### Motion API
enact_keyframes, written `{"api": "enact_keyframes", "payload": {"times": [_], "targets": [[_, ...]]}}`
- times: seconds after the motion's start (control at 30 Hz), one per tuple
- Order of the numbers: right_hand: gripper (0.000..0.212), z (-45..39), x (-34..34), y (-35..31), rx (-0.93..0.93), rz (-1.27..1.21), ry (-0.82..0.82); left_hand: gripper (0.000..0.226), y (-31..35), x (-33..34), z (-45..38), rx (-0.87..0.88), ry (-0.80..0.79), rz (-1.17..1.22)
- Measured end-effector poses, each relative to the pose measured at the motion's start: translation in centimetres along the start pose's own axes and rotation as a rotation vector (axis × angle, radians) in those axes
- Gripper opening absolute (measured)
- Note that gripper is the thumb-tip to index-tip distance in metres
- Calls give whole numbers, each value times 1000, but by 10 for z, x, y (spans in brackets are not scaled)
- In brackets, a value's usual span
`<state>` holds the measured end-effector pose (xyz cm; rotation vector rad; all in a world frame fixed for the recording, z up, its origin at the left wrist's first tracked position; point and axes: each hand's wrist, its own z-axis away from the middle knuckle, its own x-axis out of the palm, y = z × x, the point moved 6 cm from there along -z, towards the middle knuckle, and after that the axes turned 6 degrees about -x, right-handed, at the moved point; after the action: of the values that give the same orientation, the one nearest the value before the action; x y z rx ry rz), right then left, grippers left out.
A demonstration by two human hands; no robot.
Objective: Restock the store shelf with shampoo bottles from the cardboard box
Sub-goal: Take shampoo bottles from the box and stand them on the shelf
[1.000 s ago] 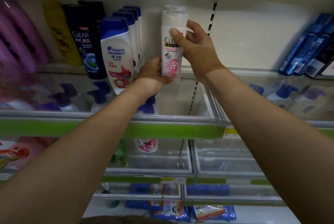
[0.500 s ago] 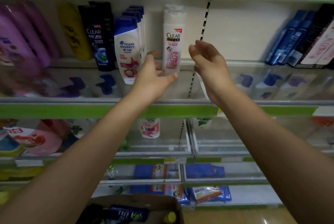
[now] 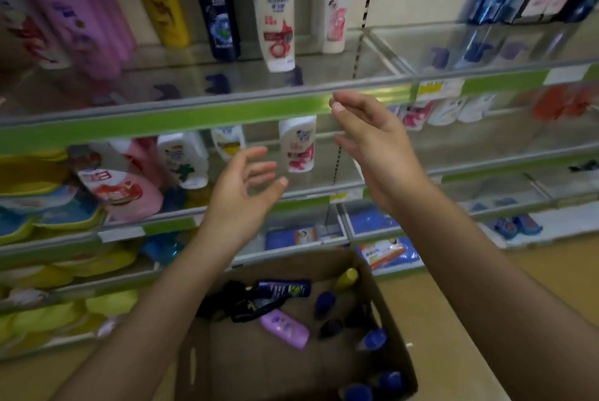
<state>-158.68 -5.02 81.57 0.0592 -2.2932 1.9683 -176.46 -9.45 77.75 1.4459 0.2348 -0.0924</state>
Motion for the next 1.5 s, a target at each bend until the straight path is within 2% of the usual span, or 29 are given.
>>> {"api": "enact_keyframes", "payload": {"times": [0.3,0.5,0.77,1.13,1.27,1.5], "targets": [[22,119,70,102,293,83,3,41,-134,-89,79,-229,2,-66],[25,166,84,160,437,206,-52,39,-215,-110,124,-415,54,-83],[23,198,71,246,608,251,-18,37,-305,-94,158,-682,93,-55],[20,217,28,398,696,408,-14,35,-387,-63,142,-834,165,-87],[28,223,22,444,736,482,-81,36,-414,-50,133,-871,164,-121],[49,222,14,509,679,739,-207,32,-466,-28,115,-929,155,-123]]}}
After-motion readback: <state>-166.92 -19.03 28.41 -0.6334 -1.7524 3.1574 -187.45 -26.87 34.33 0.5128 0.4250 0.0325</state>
